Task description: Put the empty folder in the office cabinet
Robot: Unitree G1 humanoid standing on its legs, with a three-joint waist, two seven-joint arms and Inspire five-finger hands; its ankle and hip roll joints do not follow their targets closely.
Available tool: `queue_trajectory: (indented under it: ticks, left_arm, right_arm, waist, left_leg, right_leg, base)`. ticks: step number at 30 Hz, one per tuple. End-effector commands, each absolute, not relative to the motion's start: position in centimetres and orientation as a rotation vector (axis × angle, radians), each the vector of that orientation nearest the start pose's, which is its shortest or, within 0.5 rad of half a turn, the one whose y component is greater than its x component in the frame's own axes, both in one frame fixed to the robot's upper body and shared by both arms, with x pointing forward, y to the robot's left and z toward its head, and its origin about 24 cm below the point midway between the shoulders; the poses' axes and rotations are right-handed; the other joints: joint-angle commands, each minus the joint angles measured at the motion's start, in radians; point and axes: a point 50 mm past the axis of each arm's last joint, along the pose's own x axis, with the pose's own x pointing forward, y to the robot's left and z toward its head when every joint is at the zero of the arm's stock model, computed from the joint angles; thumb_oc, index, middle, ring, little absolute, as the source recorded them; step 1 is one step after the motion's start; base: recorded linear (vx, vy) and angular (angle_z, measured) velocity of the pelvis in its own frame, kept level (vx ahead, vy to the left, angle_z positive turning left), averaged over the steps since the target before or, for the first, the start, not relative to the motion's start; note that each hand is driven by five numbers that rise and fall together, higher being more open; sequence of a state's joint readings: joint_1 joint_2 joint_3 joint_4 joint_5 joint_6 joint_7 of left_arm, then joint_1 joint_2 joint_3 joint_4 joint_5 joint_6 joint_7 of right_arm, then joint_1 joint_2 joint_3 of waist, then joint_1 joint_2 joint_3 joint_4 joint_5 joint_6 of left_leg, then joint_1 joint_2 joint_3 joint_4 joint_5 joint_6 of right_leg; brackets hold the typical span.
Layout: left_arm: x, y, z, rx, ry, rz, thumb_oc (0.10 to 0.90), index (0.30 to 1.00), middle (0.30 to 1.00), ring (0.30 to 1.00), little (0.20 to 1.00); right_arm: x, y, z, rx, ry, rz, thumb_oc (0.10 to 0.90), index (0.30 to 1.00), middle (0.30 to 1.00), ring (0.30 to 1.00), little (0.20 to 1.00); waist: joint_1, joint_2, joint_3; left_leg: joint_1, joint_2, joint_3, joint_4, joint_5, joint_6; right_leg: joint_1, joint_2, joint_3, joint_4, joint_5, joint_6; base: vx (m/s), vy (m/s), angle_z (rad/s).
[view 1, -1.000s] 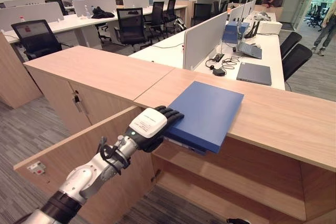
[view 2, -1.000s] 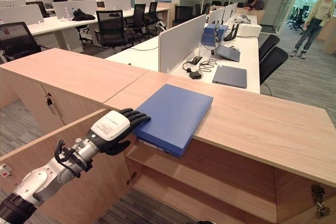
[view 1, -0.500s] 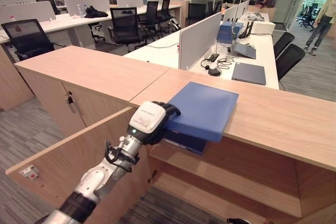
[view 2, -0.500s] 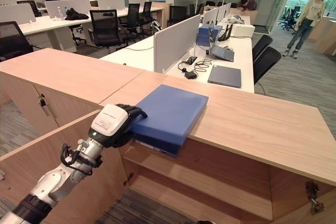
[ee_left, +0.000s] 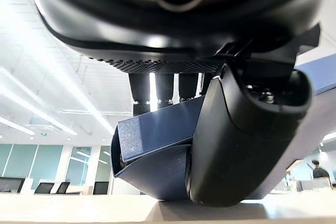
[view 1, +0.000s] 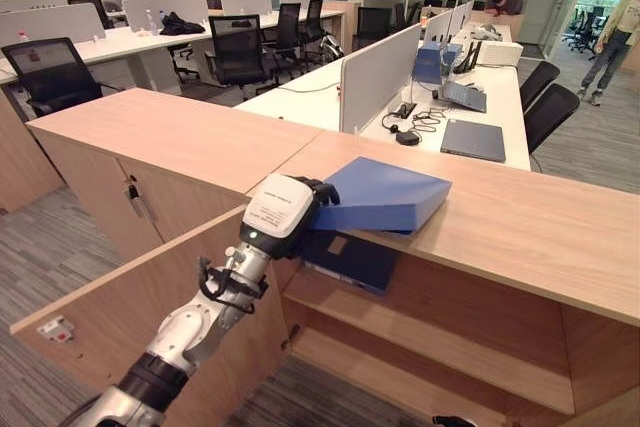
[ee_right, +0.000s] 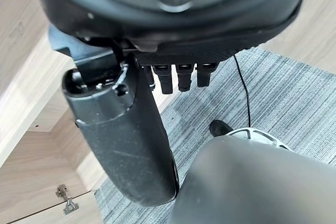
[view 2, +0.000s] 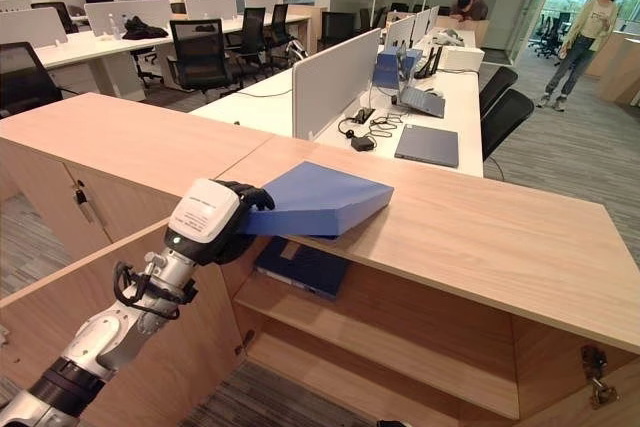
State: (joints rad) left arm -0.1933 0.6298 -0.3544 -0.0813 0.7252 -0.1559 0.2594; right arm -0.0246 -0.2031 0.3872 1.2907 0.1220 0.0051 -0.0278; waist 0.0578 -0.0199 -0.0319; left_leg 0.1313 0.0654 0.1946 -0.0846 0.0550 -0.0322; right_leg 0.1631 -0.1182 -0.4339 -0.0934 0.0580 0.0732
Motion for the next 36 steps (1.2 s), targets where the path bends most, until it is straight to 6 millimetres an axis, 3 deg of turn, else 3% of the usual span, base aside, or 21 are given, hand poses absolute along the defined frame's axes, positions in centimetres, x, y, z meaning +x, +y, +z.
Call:
queue_trajectory:
  ticks: [1, 3, 4, 5, 6, 7, 11, 17, 19, 20, 21, 23, 24, 26, 28, 29, 30, 36]
  left_arm:
    - [24.3, 11.5, 16.2, 0.657, -0.687, -0.568, 0.4, 0.3, 0.3, 0.3, 0.3]
    - [23.5, 10.9, 17.4, 0.328, -0.638, -0.736, 0.4, 0.3, 0.3, 0.3, 0.3]
    - [23.5, 10.9, 17.5, 0.326, -0.637, -0.738, 0.4, 0.3, 0.3, 0.3, 0.3]
    - [23.4, 10.5, 19.2, 0.139, -0.654, -0.828, 0.4, 0.3, 0.3, 0.3, 0.3]
    - [23.3, 10.4, 19.7, 0.085, -0.671, -0.834, 0.4, 0.3, 0.3, 0.3, 0.3]
    - [22.5, 10.1, 20.9, 0.039, -0.715, -0.905, 0.4, 0.3, 0.3, 0.3, 0.3]
    - [21.8, 9.8, 22.0, -0.045, -0.739, -0.974, 0.4, 0.3, 0.3, 0.3, 0.3]
    - [22.1, 9.7, 20.8, -0.19, -0.637, -1.011, 0.4, 0.3, 0.3, 0.3, 0.3]
    - [22.6, 9.9, 19.9, -0.155, -0.587, -0.998, 0.4, 0.3, 0.3, 0.3, 0.3]
    - [22.7, 11.9, 19.2, 0.147, -0.536, -0.957, 0.4, 0.3, 0.3, 0.3, 0.3]
    - [22.7, 11.9, 19.2, 0.149, -0.535, -0.956, 0.4, 0.3, 0.3, 0.3, 0.3]
    - [23.5, 14.2, 16.9, 0.513, -0.426, -0.887, 0.4, 0.3, 0.3, 0.3, 0.3]
    - [23.5, 14.2, 16.9, 0.514, -0.426, -0.887, 0.4, 0.3, 0.3, 0.3, 0.3]
    - [23.9, 15.6, 14.8, 0.584, -0.317, -0.845, 0.4, 0.3, 0.3, 0.3, 0.3]
    - [24.2, 18.5, 12.1, 0.684, -0.155, -0.76, 0.4, 0.3, 0.3, 0.3, 0.3]
    - [24.2, 18.5, 12.1, 0.684, -0.154, -0.759, 0.4, 0.3, 0.3, 0.3, 0.3]
    - [24.1, 20.3, 11.1, 0.802, -0.076, -0.722, 0.4, 0.3, 0.3, 0.3, 0.3]
    - [23.4, 23.6, 10.6, 0.956, 0.041, -0.663, 0.4, 0.3, 0.3, 0.3, 0.3]
  right_arm:
    - [10.8, -19.6, -16.6, -0.326, 1.23, 0.118, 0.8, 0.9, 0.9, 0.9, 0.9]
    - [10.5, -20.0, -16.7, -0.339, 1.255, 0.144, 0.8, 0.9, 0.9, 0.9, 0.9]
    - [10.6, -19.9, -16.6, -0.338, 1.254, 0.144, 0.8, 0.9, 0.9, 0.9, 0.9]
    - [10.2, -19.5, -16.8, -0.327, 1.268, 0.177, 0.8, 0.9, 0.9, 0.9, 0.9]
    - [10.2, -19.4, -16.8, -0.325, 1.27, 0.188, 0.8, 0.9, 0.9, 0.9, 0.9]
    - [10.2, -19.3, -16.8, -0.317, 1.273, 0.204, 0.8, 0.9, 0.9, 0.9, 0.9]
    - [10.2, -19.0, -16.8, -0.316, 1.271, 0.225, 0.8, 0.9, 0.9, 0.9, 0.9]
    - [10.5, -18.5, -16.8, -0.314, 1.254, 0.248, 0.8, 0.9, 0.9, 0.9, 0.9]
    - [9.0, -19.0, -17.1, -0.315, 1.266, 0.249, 0.8, 0.9, 0.9, 0.9, 0.9]
    - [9.2, -19.1, -17.0, -0.309, 1.285, 0.231, 0.8, 0.9, 0.9, 0.9, 0.9]
    - [9.2, -19.0, -17.1, -0.308, 1.285, 0.232, 0.8, 0.9, 0.9, 0.9, 0.9]
    - [9.2, -18.9, -17.1, -0.302, 1.293, 0.245, 0.8, 0.9, 0.9, 0.9, 0.9]
    - [9.2, -18.9, -17.1, -0.302, 1.293, 0.245, 0.8, 0.9, 0.9, 0.9, 0.9]
    - [9.5, -18.8, -17.0, -0.303, 1.283, 0.257, 0.8, 0.9, 0.9, 0.9, 0.9]
    - [10.6, -18.7, -16.7, -0.312, 1.248, 0.278, 0.8, 0.9, 0.9, 0.9, 0.9]
    - [10.6, -18.6, -16.7, -0.313, 1.248, 0.279, 0.8, 0.9, 0.9, 0.9, 0.9]
    - [11.6, -18.9, -16.4, -0.321, 1.221, 0.282, 0.8, 0.9, 0.9, 0.9, 0.9]
    - [12.9, -19.4, -16.0, -0.348, 1.188, 0.283, 0.8, 0.9, 0.9, 0.9, 0.9]
  waist:
    - [-0.007, -0.027, 0.015]
    - [-0.013, -0.017, 0.012]
    - [-0.013, -0.017, 0.013]
    - [-0.012, -0.014, 0.014]
    - [-0.011, -0.014, 0.015]
    - [-0.007, -0.015, 0.018]
    - [-0.002, -0.019, 0.026]
    - [-0.001, -0.021, 0.03]
    - [-0.007, -0.018, 0.039]
    - [0.002, -0.008, 0.038]
    - [0.002, -0.009, 0.038]
    - [0.01, -0.005, 0.036]
    - [0.009, -0.005, 0.035]
    - [0.012, -0.004, 0.034]
    - [0.019, -0.003, 0.035]
    - [0.018, -0.003, 0.034]
    - [0.024, -0.003, 0.035]
    - [0.035, -0.002, 0.032]
  left_leg:
    - [0.02, -0.016, -0.049, -0.003, -0.116, -0.006]
    - [0.021, -0.018, -0.045, -0.003, -0.116, -0.006]
    - [0.022, -0.017, -0.044, -0.003, -0.116, -0.006]
    - [0.026, -0.019, -0.042, -0.003, -0.118, -0.006]
    - [0.026, -0.019, -0.042, -0.003, -0.118, -0.006]
    - [0.027, -0.019, -0.045, -0.003, -0.118, -0.007]
    - [0.029, -0.02, -0.044, -0.003, -0.119, -0.008]
    - [0.023, -0.022, -0.046, -0.003, -0.115, -0.007]
    - [0.027, -0.021, -0.046, -0.003, -0.117, -0.006]
    - [0.026, -0.022, -0.044, -0.003, -0.117, -0.007]
    - [0.027, -0.022, -0.044, -0.003, -0.117, -0.007]
    - [0.029, -0.02, -0.042, -0.003, -0.118, -0.01]
    - [0.029, -0.02, -0.042, -0.003, -0.118, -0.01]
    - [0.031, -0.02, -0.042, -0.003, -0.118, -0.01]
    - [0.031, -0.02, -0.043, -0.003, -0.115, -0.008]
    - [0.031, -0.02, -0.043, -0.003, -0.115, -0.008]
    - [0.029, -0.02, -0.043, -0.003, -0.114, -0.008]
    - [0.027, -0.02, -0.041, -0.003, -0.113, -0.007]
  right_leg:
    - [0.016, -0.004, 0.047, 0.006, -0.063, 0.039]
    - [0.016, -0.006, 0.047, 0.006, -0.059, 0.041]
    - [0.016, -0.006, 0.047, 0.006, -0.059, 0.041]
    - [0.019, -0.007, 0.044, 0.006, -0.057, 0.04]
    - [0.02, -0.007, 0.044, 0.006, -0.056, 0.04]
    - [0.022, -0.008, 0.043, 0.006, -0.056, 0.04]
    - [0.027, -0.007, 0.042, 0.006, -0.058, 0.041]
    - [0.021, -0.008, 0.042, 0.006, -0.056, 0.041]
    - [0.024, -0.008, 0.045, 0.006, -0.057, 0.041]
    - [0.024, -0.009, 0.043, 0.006, -0.055, 0.043]
    - [0.024, -0.009, 0.043, 0.006, -0.055, 0.043]
    - [0.026, -0.009, 0.041, 0.006, -0.056, 0.044]
    - [0.026, -0.009, 0.041, 0.006, -0.056, 0.044]
    - [0.027, -0.008, 0.042, 0.006, -0.057, 0.044]
    - [0.025, -0.008, 0.044, 0.006, -0.057, 0.043]
    - [0.025, -0.008, 0.044, 0.006, -0.057, 0.043]
    - [0.023, -0.009, 0.046, 0.006, -0.056, 0.043]
    - [0.019, -0.01, 0.049, 0.006, -0.054, 0.043]
  base:
    - [0.0, 0.0, 0.0]
    - [0.0, 0.032, 0.08]
    - [0.01, 0.031, 0.09]
    - [0.01, 0.017, 0.04]
    - [0.0, 0.0, 0.0]
    - [0.0, 0.0, 0.0]
    - [0.0, 0.0, 0.0]
    - [0.0, 0.0, 0.0]
    - [0.0, 0.0, 0.0]
    - [0.0, 0.0, 0.0]
    - [0.0, 0.0, 0.0]
    - [0.0, 0.0, 0.0]
    - [0.02, 0.002, 0.03]
    - [0.01, 0.0, 0.02]
    - [0.0, 0.0, 0.0]
    - [0.01, 0.009, -0.05]
    - [0.0, 0.0, 0.0]
    - [0.0, 0.001, 0.01]
